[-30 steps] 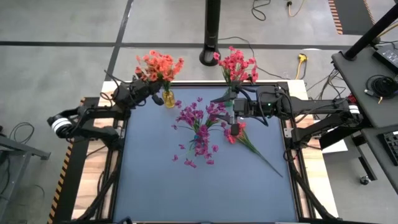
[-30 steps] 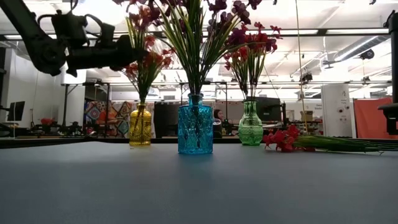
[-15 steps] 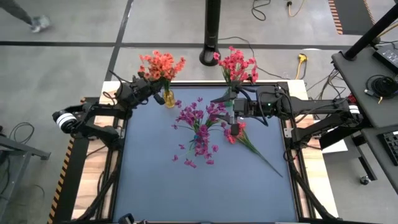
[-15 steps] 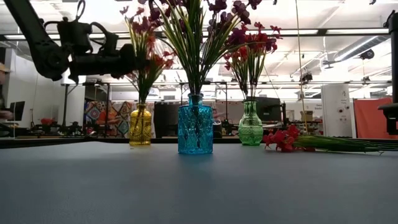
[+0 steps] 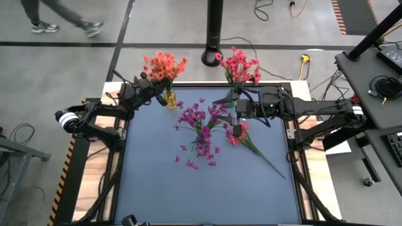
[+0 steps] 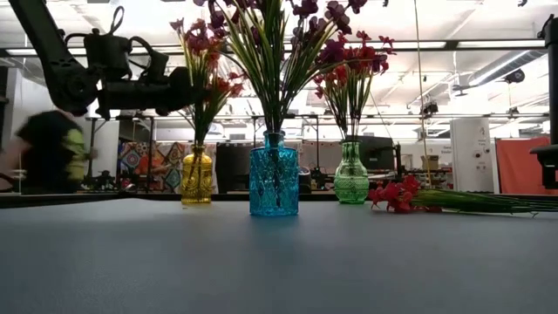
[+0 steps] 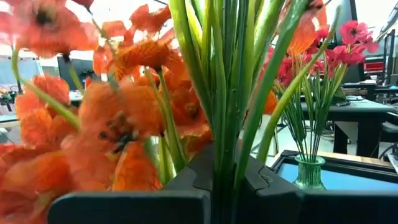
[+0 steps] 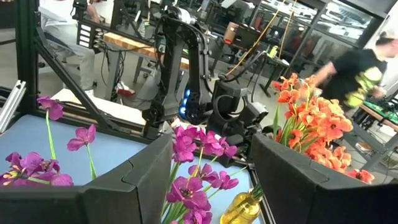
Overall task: Sort flowers into vase by color
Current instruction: Put the orange flower into the yellow vase
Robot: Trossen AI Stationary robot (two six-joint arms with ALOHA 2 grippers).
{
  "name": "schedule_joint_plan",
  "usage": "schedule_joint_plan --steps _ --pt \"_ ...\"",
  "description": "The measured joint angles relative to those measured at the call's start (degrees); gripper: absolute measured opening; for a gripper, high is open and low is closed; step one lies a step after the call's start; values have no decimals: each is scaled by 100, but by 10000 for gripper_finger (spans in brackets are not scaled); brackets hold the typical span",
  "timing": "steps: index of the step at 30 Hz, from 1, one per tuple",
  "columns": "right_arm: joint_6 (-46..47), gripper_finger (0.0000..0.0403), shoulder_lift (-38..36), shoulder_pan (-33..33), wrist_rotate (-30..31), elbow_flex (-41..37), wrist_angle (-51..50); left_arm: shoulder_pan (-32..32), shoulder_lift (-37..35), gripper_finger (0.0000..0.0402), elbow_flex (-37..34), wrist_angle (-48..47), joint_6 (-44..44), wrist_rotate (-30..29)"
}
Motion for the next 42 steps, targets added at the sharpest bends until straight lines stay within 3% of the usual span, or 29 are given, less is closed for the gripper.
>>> schedule_joint_plan --steps 13,35,42 --pt "-1 215 0 0 -2 -2 -2 4 -4 1 -7 -669 245 -17" --pt "-16 215 48 0 -4 -7 16 5 17 2 -335 -808 199 -302" --pt "-16 215 63 0 -4 -9 24 4 22 29 -342 -783 138 -244"
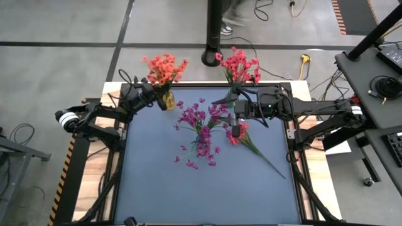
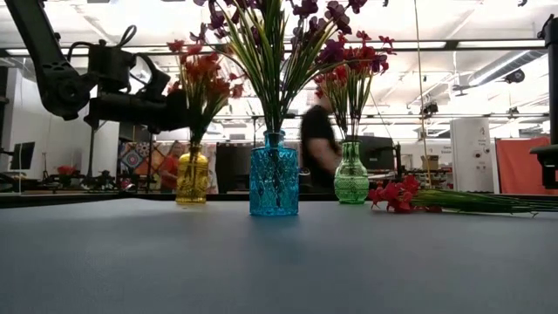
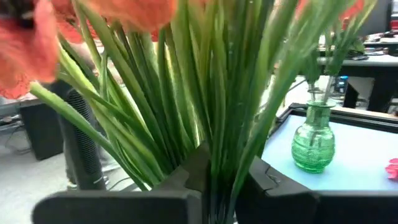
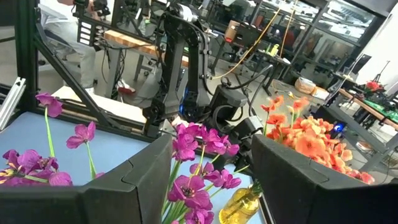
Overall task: Sort flowers into vase by color
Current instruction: Put the orange flower into the yellow vase
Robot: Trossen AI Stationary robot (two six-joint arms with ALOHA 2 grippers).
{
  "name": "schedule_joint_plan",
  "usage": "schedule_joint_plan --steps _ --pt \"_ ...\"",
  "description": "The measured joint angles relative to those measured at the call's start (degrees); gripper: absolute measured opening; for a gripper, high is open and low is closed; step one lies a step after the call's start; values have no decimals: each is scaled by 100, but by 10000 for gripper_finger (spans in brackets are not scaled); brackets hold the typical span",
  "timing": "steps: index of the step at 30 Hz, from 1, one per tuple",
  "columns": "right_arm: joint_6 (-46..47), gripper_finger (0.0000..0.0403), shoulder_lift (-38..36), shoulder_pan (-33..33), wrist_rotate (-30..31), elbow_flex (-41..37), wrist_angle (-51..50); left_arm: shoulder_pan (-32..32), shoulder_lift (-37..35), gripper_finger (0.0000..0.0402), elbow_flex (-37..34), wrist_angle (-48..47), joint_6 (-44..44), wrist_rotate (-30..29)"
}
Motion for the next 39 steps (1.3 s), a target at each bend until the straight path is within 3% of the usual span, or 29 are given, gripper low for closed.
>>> schedule_joint_plan --steps 25,39 --pt "-1 215 0 0 0 0 17 0 -45 219 -256 116 -98 403" --pt "7 215 0 0 2 0 19 0 -462 245 -514 -28 -179 414"
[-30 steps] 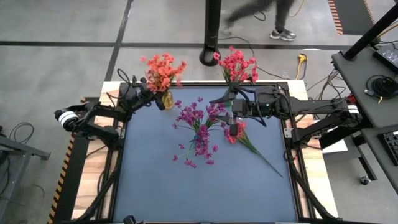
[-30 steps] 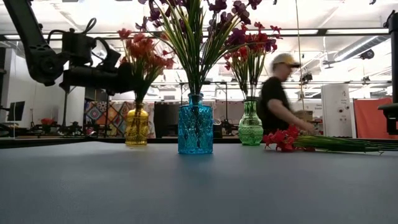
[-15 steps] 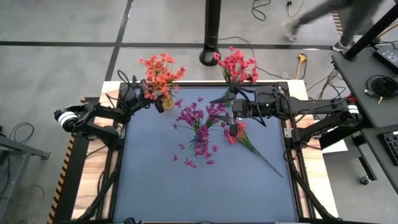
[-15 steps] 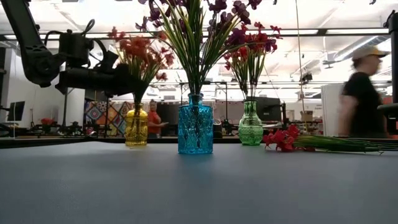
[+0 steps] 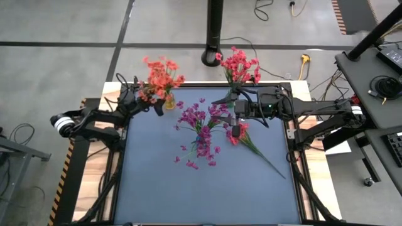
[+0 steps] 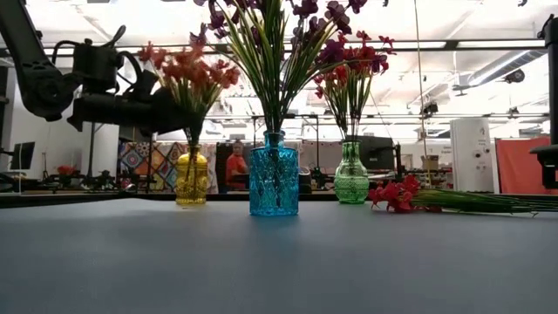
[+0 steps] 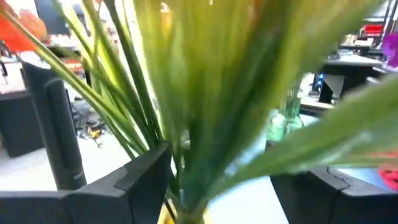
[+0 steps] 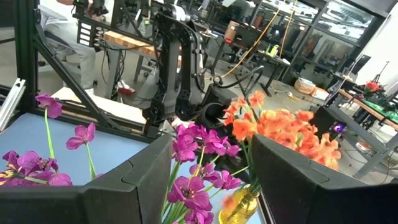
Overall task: Sort flowers into vase by color
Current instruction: Put the orange flower into the yellow vase, then put the red flower into the green vase
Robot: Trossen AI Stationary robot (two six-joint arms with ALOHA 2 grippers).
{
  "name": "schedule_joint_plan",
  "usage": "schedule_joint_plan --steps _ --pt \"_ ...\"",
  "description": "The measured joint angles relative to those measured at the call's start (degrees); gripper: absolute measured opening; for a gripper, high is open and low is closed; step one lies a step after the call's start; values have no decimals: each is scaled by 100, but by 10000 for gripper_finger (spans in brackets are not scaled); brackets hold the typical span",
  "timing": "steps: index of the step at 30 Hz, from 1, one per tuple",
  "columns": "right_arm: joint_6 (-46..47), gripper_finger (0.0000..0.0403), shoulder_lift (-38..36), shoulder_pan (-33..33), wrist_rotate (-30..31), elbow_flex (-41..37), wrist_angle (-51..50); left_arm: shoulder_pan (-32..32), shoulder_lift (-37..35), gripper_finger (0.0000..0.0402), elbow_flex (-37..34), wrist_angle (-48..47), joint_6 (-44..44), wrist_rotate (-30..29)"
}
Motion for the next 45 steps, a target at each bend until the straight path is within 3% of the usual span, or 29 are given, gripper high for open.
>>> schedule_joint_plan --steps 19,33,37,42,45 --pt "4 215 -2 0 0 0 0 0 -887 254 -93 -967 29 -11" --pt "-4 215 -2 0 1 -2 31 0 -2281 288 -97 -3047 -172 -53" --pt "9 215 -2 0 1 -2 29 0 -2689 288 40 -4254 -879 -275" --pt "470 215 -2 0 2 -2 -41 -54 -3078 288 442 -6793 -1263 160" --pt "1074 215 -5 0 4 -2 -123 -116 -3326 288 699 -8141 -1296 -21"
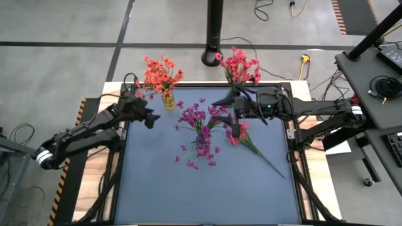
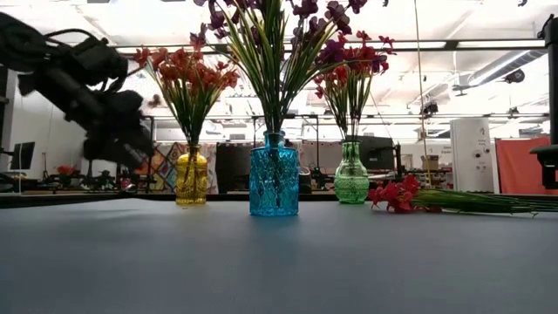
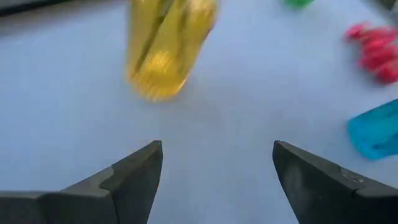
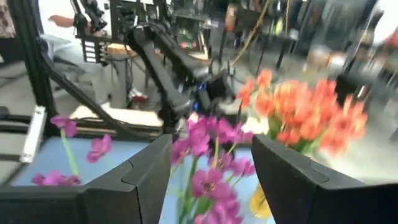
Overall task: Sort flowers into vase by color
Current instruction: Put the red flower into the green vase
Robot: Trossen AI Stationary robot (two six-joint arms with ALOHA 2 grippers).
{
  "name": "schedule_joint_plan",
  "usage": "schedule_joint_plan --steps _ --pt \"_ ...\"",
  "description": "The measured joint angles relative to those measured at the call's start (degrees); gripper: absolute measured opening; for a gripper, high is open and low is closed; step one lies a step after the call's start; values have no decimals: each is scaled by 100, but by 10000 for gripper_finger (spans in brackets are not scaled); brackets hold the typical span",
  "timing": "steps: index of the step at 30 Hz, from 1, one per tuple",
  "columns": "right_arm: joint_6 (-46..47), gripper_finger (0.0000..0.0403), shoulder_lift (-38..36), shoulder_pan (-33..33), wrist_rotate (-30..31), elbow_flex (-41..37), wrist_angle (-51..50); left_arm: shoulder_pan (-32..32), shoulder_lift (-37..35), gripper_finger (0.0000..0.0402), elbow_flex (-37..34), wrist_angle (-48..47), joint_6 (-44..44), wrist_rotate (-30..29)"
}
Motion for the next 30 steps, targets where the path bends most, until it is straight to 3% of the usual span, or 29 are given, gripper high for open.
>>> schedule_joint_plan --steps 5,13,20,25,30 --pt "1153 215 -10 0 62 589 -1495 -120 -342 288 138 -202 -205 -248" --pt "3358 215 21 15 810 1828 -5047 -211 -799 287 205 -682 -1173 -266" --pt "5578 215 79 156 902 1412 -7871 -961 -1281 287 200 -1008 -1814 -610" --pt "6081 215 3 286 418 395 -7968 -1911 -1593 287 308 -925 -2188 -1223" --pt "6253 215 25 664 -44 -738 -7012 -3059 -1694 287 310 -652 -2508 -2274"
